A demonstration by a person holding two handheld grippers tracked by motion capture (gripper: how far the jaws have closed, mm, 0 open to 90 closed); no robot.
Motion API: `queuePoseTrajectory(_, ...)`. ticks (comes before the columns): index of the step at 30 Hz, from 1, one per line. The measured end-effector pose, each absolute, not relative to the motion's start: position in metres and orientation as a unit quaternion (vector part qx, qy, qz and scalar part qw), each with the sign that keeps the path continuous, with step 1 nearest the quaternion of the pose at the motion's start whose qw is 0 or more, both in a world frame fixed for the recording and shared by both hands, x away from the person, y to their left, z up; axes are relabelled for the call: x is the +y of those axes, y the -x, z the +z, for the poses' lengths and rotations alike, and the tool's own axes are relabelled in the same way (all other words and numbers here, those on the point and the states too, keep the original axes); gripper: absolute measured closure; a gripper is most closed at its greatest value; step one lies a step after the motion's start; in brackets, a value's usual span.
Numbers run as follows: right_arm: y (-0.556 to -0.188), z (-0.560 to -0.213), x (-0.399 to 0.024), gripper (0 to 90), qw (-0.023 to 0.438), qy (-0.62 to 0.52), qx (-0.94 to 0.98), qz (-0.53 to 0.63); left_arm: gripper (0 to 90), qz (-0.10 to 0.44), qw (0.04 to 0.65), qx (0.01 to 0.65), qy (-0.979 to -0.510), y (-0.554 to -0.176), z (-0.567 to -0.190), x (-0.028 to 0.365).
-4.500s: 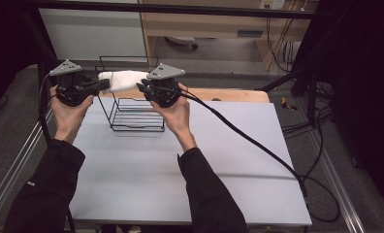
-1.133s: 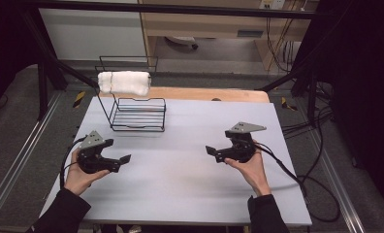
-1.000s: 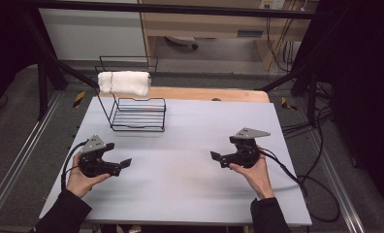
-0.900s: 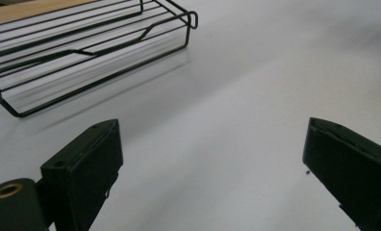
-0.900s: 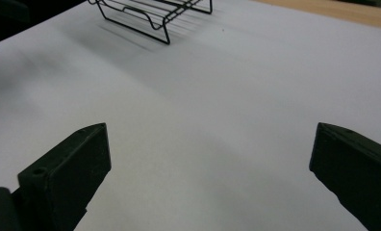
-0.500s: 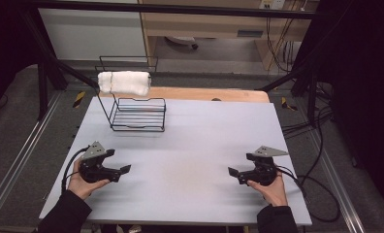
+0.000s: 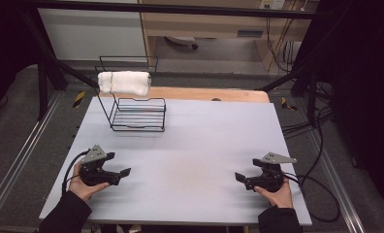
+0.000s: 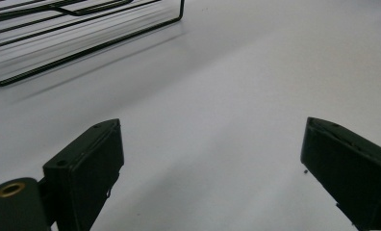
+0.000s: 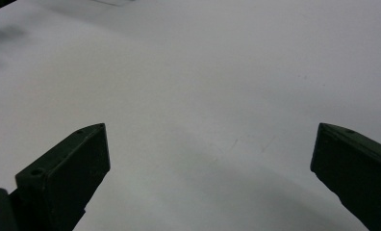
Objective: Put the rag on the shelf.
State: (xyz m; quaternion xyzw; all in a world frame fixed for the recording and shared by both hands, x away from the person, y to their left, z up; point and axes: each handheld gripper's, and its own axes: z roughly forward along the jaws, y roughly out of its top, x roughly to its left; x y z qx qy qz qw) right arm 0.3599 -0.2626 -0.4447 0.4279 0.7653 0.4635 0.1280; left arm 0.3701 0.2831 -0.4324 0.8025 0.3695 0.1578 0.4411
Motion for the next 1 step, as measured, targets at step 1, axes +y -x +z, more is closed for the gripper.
queuePoseTrajectory(1, -0.3599, -0.4449, -0.2625, 0.7, 0.128, -0.427, 0.766, 0.463, 7.7, 0.158, 0.442, 0.37, -0.802, -0.3699, -0.4325, 0.2833)
